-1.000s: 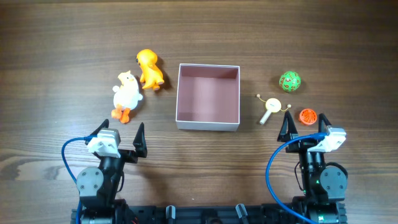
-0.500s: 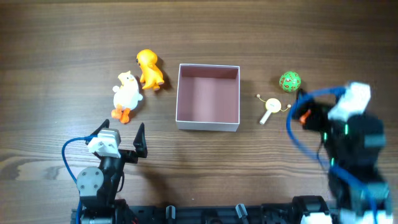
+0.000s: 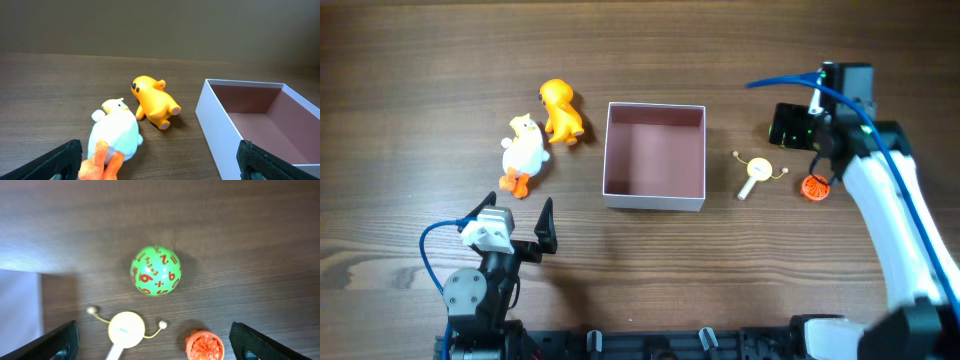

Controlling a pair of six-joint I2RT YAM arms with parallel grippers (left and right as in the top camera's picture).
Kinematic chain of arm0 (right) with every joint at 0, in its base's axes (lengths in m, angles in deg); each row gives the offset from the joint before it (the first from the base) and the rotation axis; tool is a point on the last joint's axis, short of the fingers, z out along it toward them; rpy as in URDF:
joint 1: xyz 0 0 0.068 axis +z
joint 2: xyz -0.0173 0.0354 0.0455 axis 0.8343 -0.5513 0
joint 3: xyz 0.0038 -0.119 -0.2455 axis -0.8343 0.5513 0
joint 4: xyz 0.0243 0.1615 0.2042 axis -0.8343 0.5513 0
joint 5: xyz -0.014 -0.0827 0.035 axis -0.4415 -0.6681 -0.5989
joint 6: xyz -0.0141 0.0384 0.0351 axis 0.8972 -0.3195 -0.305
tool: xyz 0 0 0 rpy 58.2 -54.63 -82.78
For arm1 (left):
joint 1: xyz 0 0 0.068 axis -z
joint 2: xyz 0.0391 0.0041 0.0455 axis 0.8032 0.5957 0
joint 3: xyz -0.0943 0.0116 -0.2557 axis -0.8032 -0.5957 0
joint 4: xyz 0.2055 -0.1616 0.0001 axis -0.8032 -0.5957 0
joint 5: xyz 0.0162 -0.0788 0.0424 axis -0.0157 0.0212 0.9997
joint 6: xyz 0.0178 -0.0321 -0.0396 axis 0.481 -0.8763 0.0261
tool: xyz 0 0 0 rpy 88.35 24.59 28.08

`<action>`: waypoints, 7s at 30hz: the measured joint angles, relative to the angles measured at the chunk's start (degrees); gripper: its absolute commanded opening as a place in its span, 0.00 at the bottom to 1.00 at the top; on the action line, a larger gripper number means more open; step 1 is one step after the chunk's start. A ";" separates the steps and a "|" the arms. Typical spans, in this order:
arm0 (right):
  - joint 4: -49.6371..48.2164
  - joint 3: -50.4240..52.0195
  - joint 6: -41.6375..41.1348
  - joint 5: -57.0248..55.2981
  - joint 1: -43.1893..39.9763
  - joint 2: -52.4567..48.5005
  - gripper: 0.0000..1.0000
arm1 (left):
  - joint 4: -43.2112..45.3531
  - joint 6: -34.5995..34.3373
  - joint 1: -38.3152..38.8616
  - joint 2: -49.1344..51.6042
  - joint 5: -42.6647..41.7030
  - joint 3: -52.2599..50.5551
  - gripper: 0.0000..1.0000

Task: Pack container
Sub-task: 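Move the right gripper to the green ball and grasp it, then carry the green ball over the box and lower it inside, then open the right gripper and withdraw it from the box, then grasp the yellow paddle toy by its wooden handle with right gripper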

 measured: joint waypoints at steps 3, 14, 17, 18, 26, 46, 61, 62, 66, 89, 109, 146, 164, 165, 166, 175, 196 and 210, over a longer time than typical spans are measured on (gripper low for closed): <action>-1.44 0.00 1.90 -0.74 0.00 -5.18 0.97 | 0.00 0.00 0.00 0.00 0.00 0.00 1.00; -9.88 -0.02 5.51 -1.09 -0.39 -14.69 0.81 | 0.00 0.00 0.00 0.00 0.00 0.00 1.00; -10.40 -0.02 6.25 -1.09 -0.72 -15.28 0.76 | 0.00 0.00 0.00 0.00 0.00 0.00 1.00; -10.60 -0.02 6.43 -1.05 -0.90 -15.30 0.74 | 0.00 0.00 0.00 0.00 0.00 0.00 1.00; -12.02 -0.02 7.02 -0.66 -1.95 -16.24 0.84 | 0.00 0.00 0.00 0.00 0.00 0.00 1.00; -5.68 -2.73 7.26 1.97 3.15 -5.05 0.06 | 0.02 0.00 0.00 0.00 0.00 0.00 1.00; 2.45 -5.92 -5.68 2.80 35.91 7.78 0.05 | 0.00 0.00 0.00 0.00 0.00 0.00 1.00; 2.29 -5.64 -6.43 2.78 35.91 4.68 0.04 | 0.00 0.00 0.00 0.00 0.00 0.00 1.00; 0.33 -5.09 -8.28 2.78 35.91 -5.49 0.05 | 0.00 0.00 0.00 0.00 0.00 0.00 1.00; -10.05 -5.09 -11.54 -7.82 35.26 -15.80 0.16 | 0.00 0.00 0.00 0.00 0.00 0.00 1.00; -6.01 -5.62 -10.54 -9.42 33.42 -13.44 0.99 | 0.02 0.00 0.00 0.00 0.00 0.00 1.00; 15.17 5.18 -26.82 -19.47 25.16 0.42 1.00 | 0.00 0.00 0.00 0.00 0.00 0.00 1.00; 10.36 6.38 -16.55 -0.98 6.45 -0.76 1.00 | 0.00 0.00 0.00 0.00 0.00 0.00 1.00; 9.66 7.45 -16.59 -0.55 6.45 -0.76 1.00 | 0.00 0.00 0.00 0.00 0.00 0.00 1.00; 8.48 9.29 -16.59 0.22 6.45 -0.76 0.98 | 0.02 0.00 0.00 0.00 0.00 0.00 1.00; -7.39 24.87 -19.34 8.83 6.45 -0.96 0.77 | 0.00 0.00 0.00 0.00 0.00 0.00 1.00; -17.59 24.92 -28.61 12.81 6.45 -0.96 0.58 | 0.00 0.00 0.00 0.00 0.00 0.00 1.00; -22.53 23.65 -32.13 6.69 8.33 -6.73 0.29 | 0.00 0.00 0.00 0.00 0.00 0.00 1.00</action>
